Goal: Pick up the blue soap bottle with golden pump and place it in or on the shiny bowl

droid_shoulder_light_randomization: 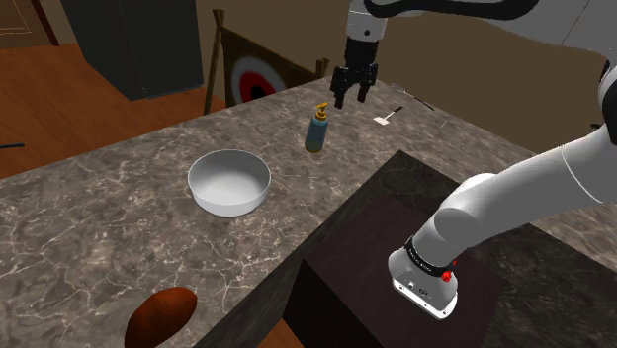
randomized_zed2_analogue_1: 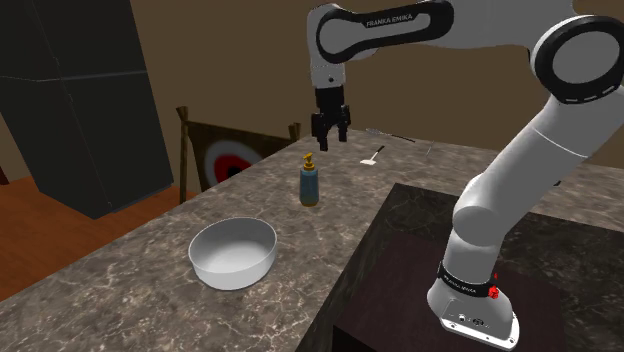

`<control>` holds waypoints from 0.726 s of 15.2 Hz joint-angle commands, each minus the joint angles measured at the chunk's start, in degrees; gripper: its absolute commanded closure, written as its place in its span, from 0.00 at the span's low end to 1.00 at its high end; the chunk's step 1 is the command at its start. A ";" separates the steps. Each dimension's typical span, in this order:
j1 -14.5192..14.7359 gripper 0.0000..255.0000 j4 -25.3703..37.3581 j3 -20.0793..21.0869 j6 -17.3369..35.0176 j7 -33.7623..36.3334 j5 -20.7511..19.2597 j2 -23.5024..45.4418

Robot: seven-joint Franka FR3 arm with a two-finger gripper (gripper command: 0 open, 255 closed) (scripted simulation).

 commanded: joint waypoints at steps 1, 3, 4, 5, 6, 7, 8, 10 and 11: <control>-0.66 0.00 2.03 0.43 1.37 2.50 -0.17 4.45; -1.22 0.00 4.70 0.72 2.39 4.93 -0.47 9.21; -1.47 0.00 6.14 0.81 2.81 6.12 -0.65 11.59; -1.71 0.00 7.64 0.86 3.17 7.30 -0.83 13.97; -1.91 0.00 9.20 0.86 3.46 8.46 -1.02 16.35; -2.10 0.00 10.83 0.83 3.70 9.60 -1.22 18.74; -2.27 0.00 12.52 0.77 3.87 10.71 -1.41 21.12; -2.57 0.00 16.09 0.53 4.02 12.87 -1.77 25.89; -2.62 0.00 17.11 0.43 4.02 13.43 -1.86 27.19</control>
